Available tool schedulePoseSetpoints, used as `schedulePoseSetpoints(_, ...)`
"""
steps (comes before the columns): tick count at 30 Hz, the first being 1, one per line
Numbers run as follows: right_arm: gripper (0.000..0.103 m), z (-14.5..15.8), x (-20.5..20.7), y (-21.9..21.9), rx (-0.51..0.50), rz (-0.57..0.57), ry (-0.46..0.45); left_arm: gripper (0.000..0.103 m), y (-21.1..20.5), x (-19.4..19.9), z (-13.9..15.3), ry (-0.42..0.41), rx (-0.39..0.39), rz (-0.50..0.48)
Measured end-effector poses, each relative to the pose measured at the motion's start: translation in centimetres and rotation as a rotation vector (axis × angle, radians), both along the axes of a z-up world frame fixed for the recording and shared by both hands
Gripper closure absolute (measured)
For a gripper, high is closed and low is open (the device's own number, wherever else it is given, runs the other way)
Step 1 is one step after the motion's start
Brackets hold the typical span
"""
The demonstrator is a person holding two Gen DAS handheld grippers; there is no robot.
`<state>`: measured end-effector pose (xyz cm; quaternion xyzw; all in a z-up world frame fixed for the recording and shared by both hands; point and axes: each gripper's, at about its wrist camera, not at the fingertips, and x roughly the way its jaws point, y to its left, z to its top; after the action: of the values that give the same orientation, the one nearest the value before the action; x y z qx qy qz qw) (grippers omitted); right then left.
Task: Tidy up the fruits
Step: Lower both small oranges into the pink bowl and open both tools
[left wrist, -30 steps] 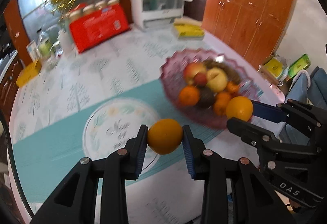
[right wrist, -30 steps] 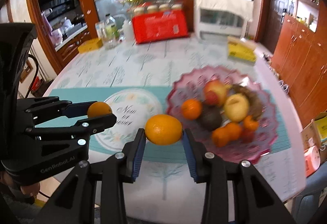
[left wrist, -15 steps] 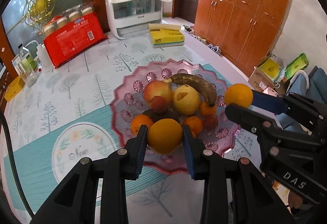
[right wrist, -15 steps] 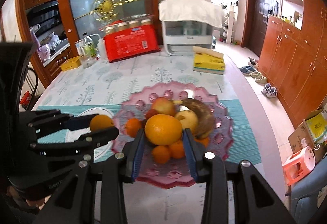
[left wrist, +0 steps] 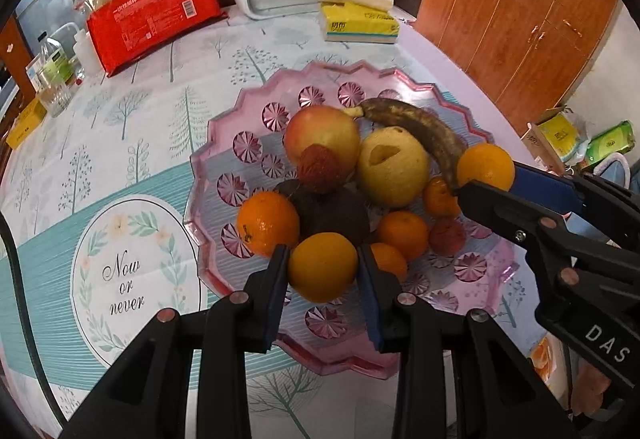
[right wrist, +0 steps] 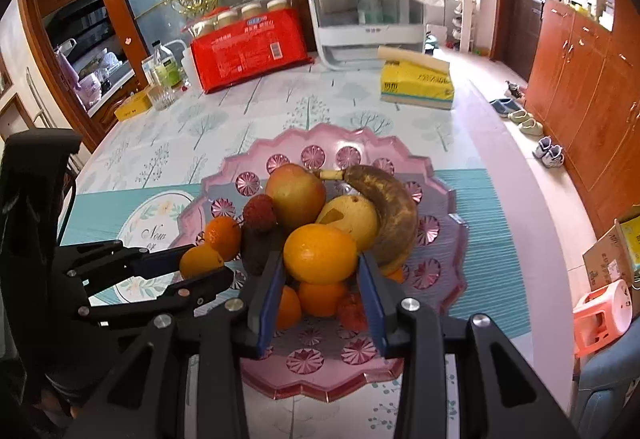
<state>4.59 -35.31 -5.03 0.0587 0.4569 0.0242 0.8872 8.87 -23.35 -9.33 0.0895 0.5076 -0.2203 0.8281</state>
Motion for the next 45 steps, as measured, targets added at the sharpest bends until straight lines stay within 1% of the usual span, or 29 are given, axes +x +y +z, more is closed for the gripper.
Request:
schedulePoseSetpoints(9,0.064,-1.9,1.4,0.4,0.006,0.017,0.057,0.071,0.1,0.4,-1.4,0.024,0.015,0.013)
schedulePoseSetpoints(15,0.064,-2.5,1.8,0.7,-0.003,0.017,0.073,0.071,0.3,0.6,-1.7,0.032,0.014,0.013)
schedulePoseSetpoints(29,0.064,-2.5,2.3,0.7,-0.016,0.025,0.074,0.071,0.1,1.0,-1.9,0.034,0.01,0.007)
schedulePoseSetpoints(43,0.064,-2.5,2.5,0.6,-0.024,0.031,0.077,0.07,0.0,1.1,-2.2,0.047,0.025,0.017)
schedulePoseSetpoints(44,0.064,-2.6,2.5,0.6,-0.025,0.032,0.078,0.07,0.1,1.1,-2.2,0.046,0.027,0.018)
schedulePoseSetpoints(45,0.064,-2.7,2.5,0.6,-0.026,0.031,0.083,0.065,0.1,1.0,-2.2,0.044,0.027,0.021)
